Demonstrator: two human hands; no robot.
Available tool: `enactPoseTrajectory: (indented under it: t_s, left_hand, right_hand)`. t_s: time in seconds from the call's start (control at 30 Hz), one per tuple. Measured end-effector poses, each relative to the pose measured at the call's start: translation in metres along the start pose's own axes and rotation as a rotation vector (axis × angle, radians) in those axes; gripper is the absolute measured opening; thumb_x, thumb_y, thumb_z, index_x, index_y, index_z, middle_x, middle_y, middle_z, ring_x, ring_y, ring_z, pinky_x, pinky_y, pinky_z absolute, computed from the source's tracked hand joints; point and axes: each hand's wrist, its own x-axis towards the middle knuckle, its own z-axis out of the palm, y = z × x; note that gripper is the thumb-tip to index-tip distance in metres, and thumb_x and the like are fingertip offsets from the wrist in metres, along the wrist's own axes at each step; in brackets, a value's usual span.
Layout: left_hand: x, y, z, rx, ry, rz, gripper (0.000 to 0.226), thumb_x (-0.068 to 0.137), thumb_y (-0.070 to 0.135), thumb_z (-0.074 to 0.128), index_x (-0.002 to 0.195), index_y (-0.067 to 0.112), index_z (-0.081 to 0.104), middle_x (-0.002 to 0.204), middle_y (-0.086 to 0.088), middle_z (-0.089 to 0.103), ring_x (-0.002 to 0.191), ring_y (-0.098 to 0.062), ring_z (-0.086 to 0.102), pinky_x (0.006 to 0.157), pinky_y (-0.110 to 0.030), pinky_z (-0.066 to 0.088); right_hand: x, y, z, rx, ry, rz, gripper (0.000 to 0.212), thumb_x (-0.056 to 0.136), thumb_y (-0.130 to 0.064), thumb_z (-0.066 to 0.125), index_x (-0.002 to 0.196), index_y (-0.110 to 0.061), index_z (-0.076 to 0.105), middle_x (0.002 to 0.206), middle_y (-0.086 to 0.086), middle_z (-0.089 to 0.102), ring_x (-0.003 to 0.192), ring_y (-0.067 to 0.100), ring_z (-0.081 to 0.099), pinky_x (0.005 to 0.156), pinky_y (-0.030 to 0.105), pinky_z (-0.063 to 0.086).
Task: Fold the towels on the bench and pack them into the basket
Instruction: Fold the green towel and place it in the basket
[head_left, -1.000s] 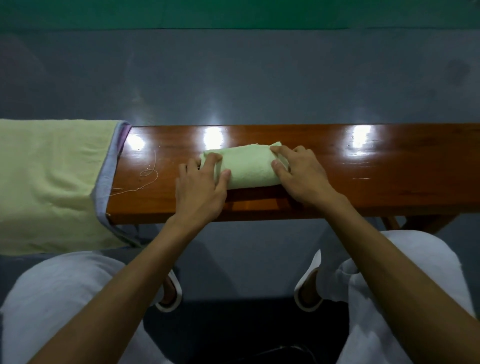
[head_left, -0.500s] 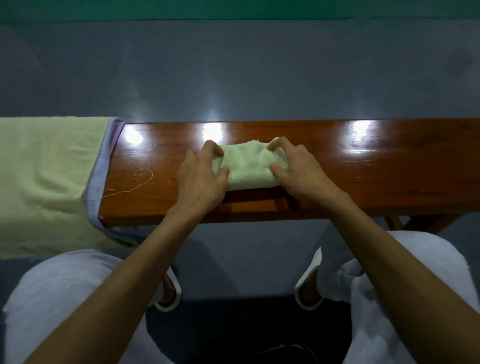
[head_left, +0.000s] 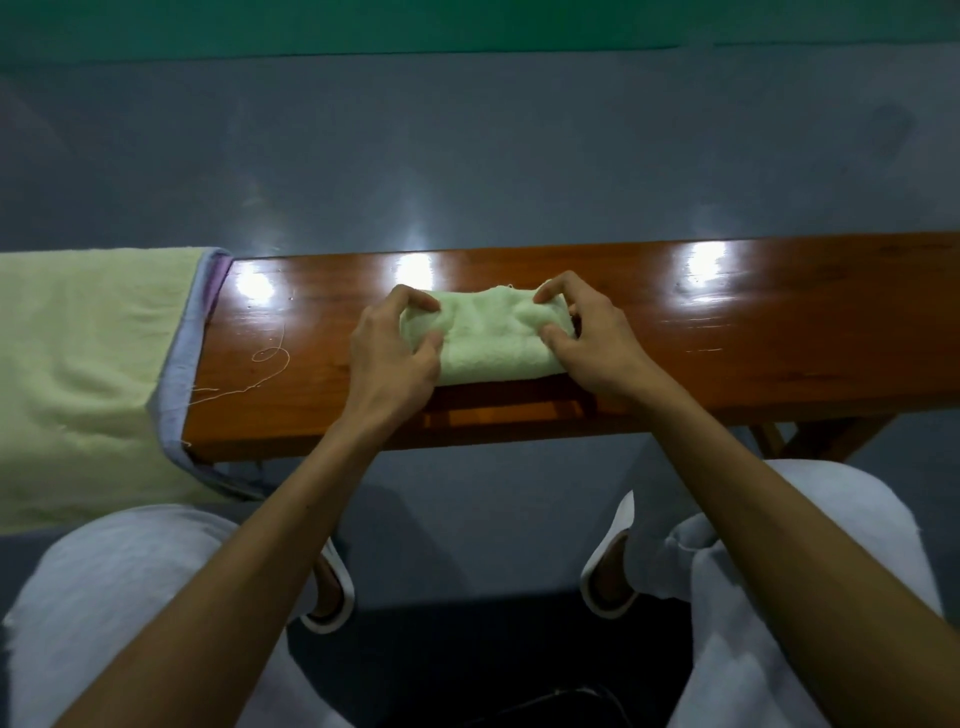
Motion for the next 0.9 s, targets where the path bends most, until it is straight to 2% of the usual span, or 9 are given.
enactPoseTrajectory:
  t_s: [0.1,0.23,0.33,0.57,0.7,0.83,0.9]
  left_hand:
    - [0.000,0.007,0.005,-0.045,-0.009,0.005,0.022,0.091,0.021,0.071,0.110,0.030,0.064,0.112,0.007,0.062,0.105,-0.015,0.058,0.087,-0.042,0.057]
    - [0.000,0.021,0.013,-0.129,-0.037,0.011,0.019,0.091,0.020,0.071,0.108,0.028,0.065,0.100,0.015,0.061,0.093,-0.011,0.063,0.076,-0.045,0.060]
    - [0.001,0.030,0.022,-0.153,-0.061,0.040,0.019,0.091,0.021,0.071,0.107,0.030,0.065,0.109,0.006,0.065,0.101,-0.015,0.063,0.083,-0.047,0.059]
    - [0.002,0.054,0.050,-0.150,-0.081,0.100,0.021,0.087,0.025,0.071,0.106,0.032,0.065,0.112,0.009,0.065,0.106,-0.016,0.061,0.089,-0.048,0.057]
    - [0.001,0.080,0.075,-0.176,-0.106,0.135,0.021,0.087,0.027,0.070,0.106,0.034,0.065,0.114,0.009,0.064,0.109,-0.018,0.061,0.089,-0.050,0.057]
    - [-0.003,0.112,0.106,-0.197,-0.154,0.182,0.021,0.088,0.022,0.070,0.107,0.031,0.065,0.108,0.022,0.057,0.108,-0.015,0.061,0.088,-0.048,0.059]
    - [-0.006,0.126,0.124,-0.182,-0.167,0.203,0.021,0.088,0.020,0.070,0.107,0.030,0.065,0.107,0.018,0.061,0.107,-0.013,0.060,0.090,-0.042,0.057]
  right_hand:
    - [-0.003,0.005,-0.008,0.019,0.023,0.008,0.028,0.099,-0.012,0.061,0.118,-0.031,0.053,0.125,-0.002,0.052,0.108,0.023,0.058,0.082,0.039,0.058]
    - [-0.009,0.014,-0.023,0.053,0.065,0.009,0.028,0.099,-0.011,0.060,0.119,-0.030,0.053,0.127,-0.004,0.050,0.112,0.023,0.057,0.088,0.046,0.059]
    - [-0.010,0.019,-0.037,0.086,0.106,0.023,0.028,0.098,-0.011,0.060,0.116,-0.032,0.054,0.126,-0.002,0.053,0.113,0.023,0.057,0.089,0.050,0.058]
    - [-0.017,0.032,-0.073,0.082,0.172,0.033,0.027,0.096,-0.013,0.060,0.116,-0.030,0.056,0.120,-0.005,0.053,0.112,0.023,0.058,0.090,0.051,0.058]
    - [-0.028,0.053,-0.101,0.048,0.226,0.051,0.027,0.094,-0.013,0.059,0.111,-0.033,0.056,0.121,-0.004,0.057,0.110,0.021,0.058,0.091,0.043,0.055]
    - [-0.044,0.083,-0.129,0.038,0.289,0.087,0.027,0.093,-0.011,0.059,0.112,-0.030,0.057,0.114,-0.004,0.058,0.100,0.018,0.058,0.081,0.029,0.048]
    - [-0.054,0.099,-0.142,0.052,0.305,0.096,0.028,0.093,-0.008,0.057,0.113,-0.028,0.057,0.110,-0.006,0.058,0.093,0.013,0.056,0.075,0.025,0.043]
